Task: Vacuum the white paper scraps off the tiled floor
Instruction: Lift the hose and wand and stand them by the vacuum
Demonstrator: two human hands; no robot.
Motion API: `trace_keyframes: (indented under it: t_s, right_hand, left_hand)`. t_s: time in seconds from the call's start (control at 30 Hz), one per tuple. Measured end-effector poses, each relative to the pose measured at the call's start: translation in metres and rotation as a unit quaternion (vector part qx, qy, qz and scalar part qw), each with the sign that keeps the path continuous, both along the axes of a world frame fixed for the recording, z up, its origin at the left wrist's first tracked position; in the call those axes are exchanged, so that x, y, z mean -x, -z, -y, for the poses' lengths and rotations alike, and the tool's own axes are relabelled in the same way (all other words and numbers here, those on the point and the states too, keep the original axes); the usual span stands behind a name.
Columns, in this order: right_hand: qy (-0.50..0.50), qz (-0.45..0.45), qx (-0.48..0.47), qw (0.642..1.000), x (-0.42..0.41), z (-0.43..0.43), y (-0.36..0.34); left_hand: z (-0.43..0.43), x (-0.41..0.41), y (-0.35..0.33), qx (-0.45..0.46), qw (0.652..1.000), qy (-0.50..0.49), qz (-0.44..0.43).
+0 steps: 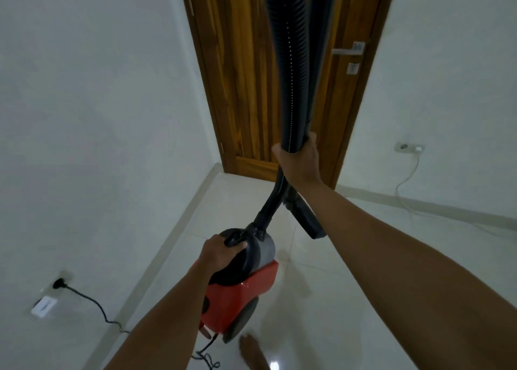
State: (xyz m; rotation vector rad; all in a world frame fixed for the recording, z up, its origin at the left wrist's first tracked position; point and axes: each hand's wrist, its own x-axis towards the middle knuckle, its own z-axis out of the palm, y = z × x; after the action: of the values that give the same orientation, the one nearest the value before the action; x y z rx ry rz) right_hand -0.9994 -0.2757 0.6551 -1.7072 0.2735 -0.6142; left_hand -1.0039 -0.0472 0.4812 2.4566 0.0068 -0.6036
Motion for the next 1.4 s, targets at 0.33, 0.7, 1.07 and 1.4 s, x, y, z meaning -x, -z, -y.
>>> trace_keyframes:
  t_s: [0.33,0.7,1.07,1.4]
  right_hand:
    - [-0.047,-0.050,-0.005,0.998,-0.242,0.014,0.021]
    - [-0.107,-0.088,-0.037,0.990,-0.487,0.030,0.047]
    - [-0.189,-0.170,-0.008,0.967,-0.740,-0.003,0.102]
    - [-0.177,-0.268,-0.079,0.944,-0.919,-0.049,0.269]
  left_hand:
    - [0.014,-0.209,0.016,0.014,0.997,-0.049,-0.050]
    - [0.024,-0.435,0.030,0.000,0.992,-0.096,-0.082]
    - [0.016,-0.614,0.072,0.002,0.978,-0.177,-0.110]
    - [-0.016,-0.792,0.189,-0.034,0.968,-0.142,-0.206]
